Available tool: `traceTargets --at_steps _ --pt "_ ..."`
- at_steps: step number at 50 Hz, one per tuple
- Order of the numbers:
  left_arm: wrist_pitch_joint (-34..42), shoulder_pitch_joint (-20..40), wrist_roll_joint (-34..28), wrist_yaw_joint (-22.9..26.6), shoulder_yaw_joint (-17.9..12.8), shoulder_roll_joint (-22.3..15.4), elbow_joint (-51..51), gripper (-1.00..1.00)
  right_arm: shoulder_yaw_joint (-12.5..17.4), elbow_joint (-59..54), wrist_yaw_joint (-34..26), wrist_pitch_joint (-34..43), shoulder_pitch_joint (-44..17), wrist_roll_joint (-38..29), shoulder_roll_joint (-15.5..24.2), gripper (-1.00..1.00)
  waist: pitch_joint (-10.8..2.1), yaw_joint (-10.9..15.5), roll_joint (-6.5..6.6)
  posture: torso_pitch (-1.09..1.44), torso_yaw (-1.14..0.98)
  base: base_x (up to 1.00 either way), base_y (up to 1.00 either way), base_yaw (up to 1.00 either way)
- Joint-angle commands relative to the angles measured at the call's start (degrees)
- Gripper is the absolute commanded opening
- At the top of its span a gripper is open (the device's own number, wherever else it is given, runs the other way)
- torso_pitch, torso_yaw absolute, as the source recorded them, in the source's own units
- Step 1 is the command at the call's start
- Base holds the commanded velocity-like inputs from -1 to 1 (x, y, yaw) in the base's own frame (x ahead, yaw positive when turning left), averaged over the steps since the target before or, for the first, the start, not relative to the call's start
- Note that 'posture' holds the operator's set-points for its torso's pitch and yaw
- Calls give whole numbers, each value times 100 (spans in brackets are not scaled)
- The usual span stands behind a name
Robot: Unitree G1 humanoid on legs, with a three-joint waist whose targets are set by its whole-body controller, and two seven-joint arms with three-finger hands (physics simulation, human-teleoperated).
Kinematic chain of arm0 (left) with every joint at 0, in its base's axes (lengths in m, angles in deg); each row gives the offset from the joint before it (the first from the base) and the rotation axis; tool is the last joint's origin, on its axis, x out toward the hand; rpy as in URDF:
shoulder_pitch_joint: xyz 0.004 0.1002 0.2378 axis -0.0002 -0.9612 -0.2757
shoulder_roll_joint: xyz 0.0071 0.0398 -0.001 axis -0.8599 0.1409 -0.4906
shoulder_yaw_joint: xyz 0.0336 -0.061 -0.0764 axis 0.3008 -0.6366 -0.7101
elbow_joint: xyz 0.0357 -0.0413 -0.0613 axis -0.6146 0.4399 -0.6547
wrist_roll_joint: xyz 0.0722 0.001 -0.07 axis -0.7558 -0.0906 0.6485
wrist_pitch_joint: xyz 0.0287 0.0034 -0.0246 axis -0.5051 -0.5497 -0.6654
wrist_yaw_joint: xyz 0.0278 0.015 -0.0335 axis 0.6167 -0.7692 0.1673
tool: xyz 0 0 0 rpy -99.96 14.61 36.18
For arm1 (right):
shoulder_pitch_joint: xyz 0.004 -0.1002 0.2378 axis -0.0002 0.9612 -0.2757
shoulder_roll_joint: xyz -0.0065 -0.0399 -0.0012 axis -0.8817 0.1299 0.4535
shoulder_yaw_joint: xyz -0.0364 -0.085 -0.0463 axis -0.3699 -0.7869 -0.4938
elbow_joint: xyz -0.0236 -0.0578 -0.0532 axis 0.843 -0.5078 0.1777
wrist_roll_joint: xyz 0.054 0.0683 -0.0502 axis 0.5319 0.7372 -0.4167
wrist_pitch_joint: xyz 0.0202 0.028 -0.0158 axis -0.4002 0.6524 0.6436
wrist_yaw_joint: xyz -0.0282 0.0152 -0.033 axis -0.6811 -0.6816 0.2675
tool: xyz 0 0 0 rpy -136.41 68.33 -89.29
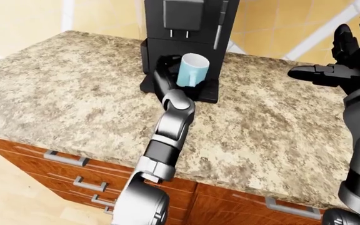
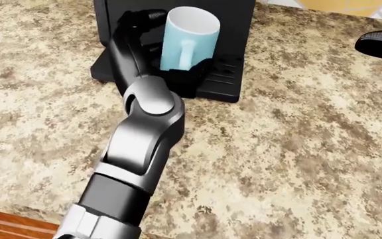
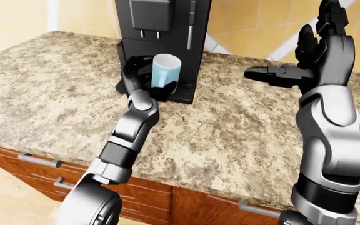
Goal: Pick the mug from under the coffee machine dispenser and place it on the counter.
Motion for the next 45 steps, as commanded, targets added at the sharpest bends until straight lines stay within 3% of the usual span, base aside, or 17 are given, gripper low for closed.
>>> traceTargets --at_steps 1,11,22,28,36,45 --pt "291 75 -70 157 97 25 -610 -100 89 148 9 -153 -163 -14 109 100 -155 -5 -33 0 0 0 0 0" --pt "2263 -466 66 336 164 123 -3486 -100 62 151 -22 -206 -122 -73 53 100 -96 -31 17 0 0 0 0 0" --pt "2565 -672 269 379 101 -47 -4181 -100 71 174 -29 -180 -127 -79 56 100 -77 -26 39 0 0 0 0 0" --pt "3159 -578 474 408 -154 -333 -4828 -100 68 193 -14 -126 -176 -62 83 100 -71 -35 56 0 0 0 0 0" --pt "3331 -443 822 409 -520 -950 -5090 -100 57 185 -18 -111 -203 -67 97 100 -45 -38 102 0 0 0 0 0" --pt "2646 -769 1088 719 -831 -1624 -4839 -100 54 153 -24 -93 -254 -78 127 100 -52 -46 168 0 0 0 0 0"
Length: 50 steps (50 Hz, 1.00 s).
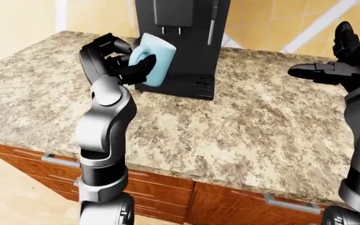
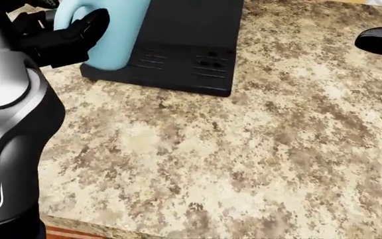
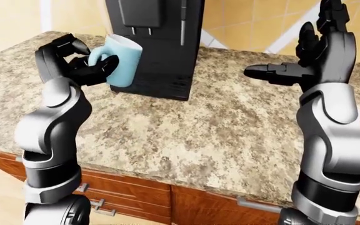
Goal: Pick the mug from under the coffee machine dispenser and place it on the counter.
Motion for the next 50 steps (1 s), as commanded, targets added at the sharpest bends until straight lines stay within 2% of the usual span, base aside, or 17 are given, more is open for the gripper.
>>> traceTargets --at_steps 1,7,8,12,18,25,33,41,50 --pt "-424 121 187 212 -131 -163 -110 -100 65 156 7 -153 -170 -8 103 100 -162 5 -14 0 0 0 0 0" --pt "-870 -4 811 757 -464 -723 325 -100 60 175 3 -143 -163 -17 97 100 -170 1 28 0 0 0 0 0" --pt "-1093 -2 1017 846 -617 -779 471 -100 55 172 -1 -150 -158 -24 93 100 -172 0 33 0 0 0 0 0" --pt "-1711 -62 1613 824 -804 -1032 786 -100 51 183 -7 -133 -164 -31 88 100 -178 3 52 0 0 0 0 0" --pt "-2641 -335 1865 1103 -748 -1250 1383 -100 43 222 -2 -110 -156 -40 72 100 -187 5 82 0 0 0 0 0" --pt "-3979 -485 1511 1584 -694 -1319 2733 -100 54 238 -20 -114 -131 -47 58 100 -212 17 99 0 0 0 0 0" --pt "-4916 -483 1041 1863 -684 -1506 3698 -100 56 236 -29 -110 -137 -49 63 100 -224 1 87 0 0 0 0 0" --pt "-5120 -420 918 1961 -779 -1700 3895 -100 46 217 -28 -100 -175 -50 70 100 -230 -8 100 0 0 0 0 0" --pt "-5479 -498 831 2013 -772 -1659 4318 -100 49 222 -8 -60 -229 -20 109 100 -236 -1 124 0 0 0 0 0"
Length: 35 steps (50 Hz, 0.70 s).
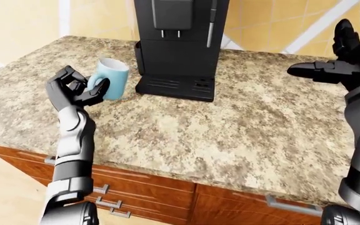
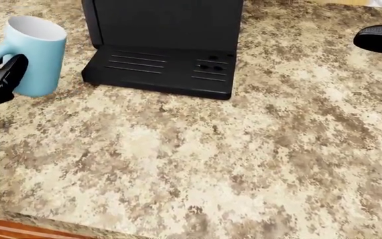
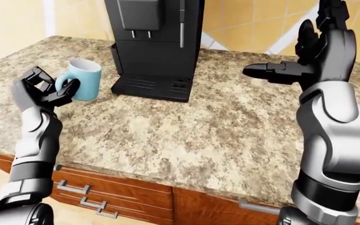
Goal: Pick the mug from under the coffee machine dispenser and place it on the counter.
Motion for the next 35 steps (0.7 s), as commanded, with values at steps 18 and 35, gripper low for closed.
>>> traceTargets --at_steps 18,35 --pt "-383 59 -153 26 78 37 275 -100 74 177 3 -142 -149 4 104 100 -173 -9 13 0 0 0 0 0" --pt "1293 -530 -377 107 -15 -133 -1333 100 78 176 8 -113 -196 15 140 100 -177 -39 45 0 0 0 0 0"
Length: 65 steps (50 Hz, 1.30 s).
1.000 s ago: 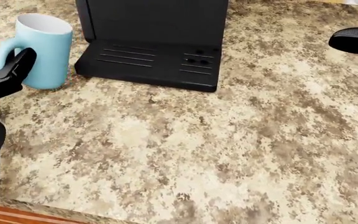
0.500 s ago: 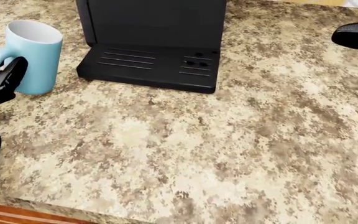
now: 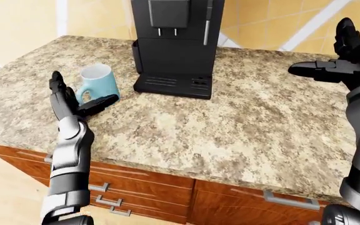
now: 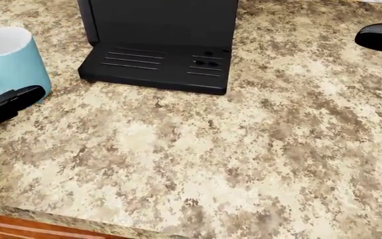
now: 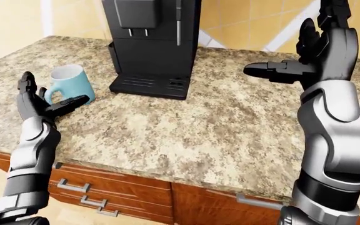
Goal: Pick the mug from under the coffee machine dispenser and place it on the counter.
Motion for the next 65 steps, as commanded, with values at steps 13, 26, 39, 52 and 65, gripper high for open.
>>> traceTargets --at_steps 13,26,39,52,65 --pt "1860 -51 34 393 -477 -440 -2212 100 60 201 24 -85 -213 20 121 100 -100 24 6 0 0 0 0 0" --pt "3103 -240 207 1336 -925 -1067 -3233 100 42 159 19 -59 -302 18 158 100 -83 13 55 0 0 0 0 0" --pt "3634 551 726 1444 -1298 -2204 -3276 100 45 160 5 -55 -310 8 167 100 -28 6 89 0 0 0 0 0" --pt "3660 1457 1642 1226 -1347 -3166 -2976 100 82 189 32 44 -420 80 291 100 13 -10 99 0 0 0 0 0" --pt "3152 2016 2288 1154 -1097 -4054 -2829 100 117 126 92 169 -698 222 540 100 55 -10 121 0 0 0 0 0"
